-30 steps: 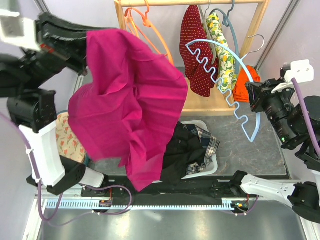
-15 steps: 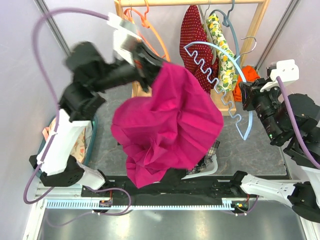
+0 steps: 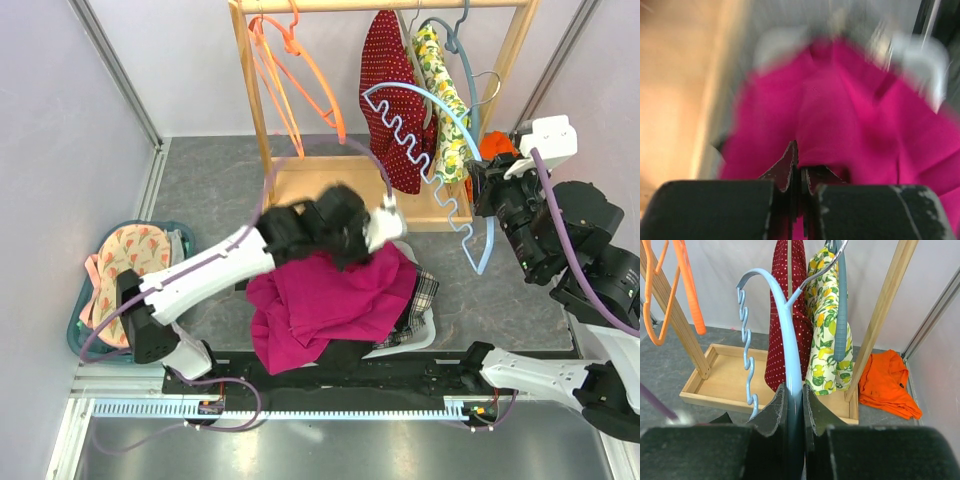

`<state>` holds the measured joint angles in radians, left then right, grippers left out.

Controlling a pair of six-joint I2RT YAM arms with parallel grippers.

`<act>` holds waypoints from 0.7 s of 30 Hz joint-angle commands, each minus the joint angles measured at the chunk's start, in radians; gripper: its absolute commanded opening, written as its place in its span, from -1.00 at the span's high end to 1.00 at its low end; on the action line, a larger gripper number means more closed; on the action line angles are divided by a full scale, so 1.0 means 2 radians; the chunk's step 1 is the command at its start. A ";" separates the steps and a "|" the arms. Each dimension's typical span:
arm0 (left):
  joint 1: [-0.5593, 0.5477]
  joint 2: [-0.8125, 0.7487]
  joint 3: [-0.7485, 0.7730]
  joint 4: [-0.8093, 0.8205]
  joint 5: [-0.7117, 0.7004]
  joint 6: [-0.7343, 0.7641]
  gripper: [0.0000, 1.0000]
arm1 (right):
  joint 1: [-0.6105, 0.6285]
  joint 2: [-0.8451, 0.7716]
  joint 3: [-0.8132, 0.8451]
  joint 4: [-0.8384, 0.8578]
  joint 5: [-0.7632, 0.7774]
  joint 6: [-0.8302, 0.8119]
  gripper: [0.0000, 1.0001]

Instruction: Remove the skirt from the hanger

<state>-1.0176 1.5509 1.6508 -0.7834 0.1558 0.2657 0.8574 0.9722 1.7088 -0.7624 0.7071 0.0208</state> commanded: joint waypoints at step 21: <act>-0.109 -0.008 -0.289 0.057 -0.210 0.154 -0.99 | -0.001 0.166 0.107 0.056 0.056 -0.049 1.00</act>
<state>-1.2476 1.4956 0.9985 -0.5861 -0.2379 0.5323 0.8574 1.2652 1.7805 -0.7403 0.7437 -0.0097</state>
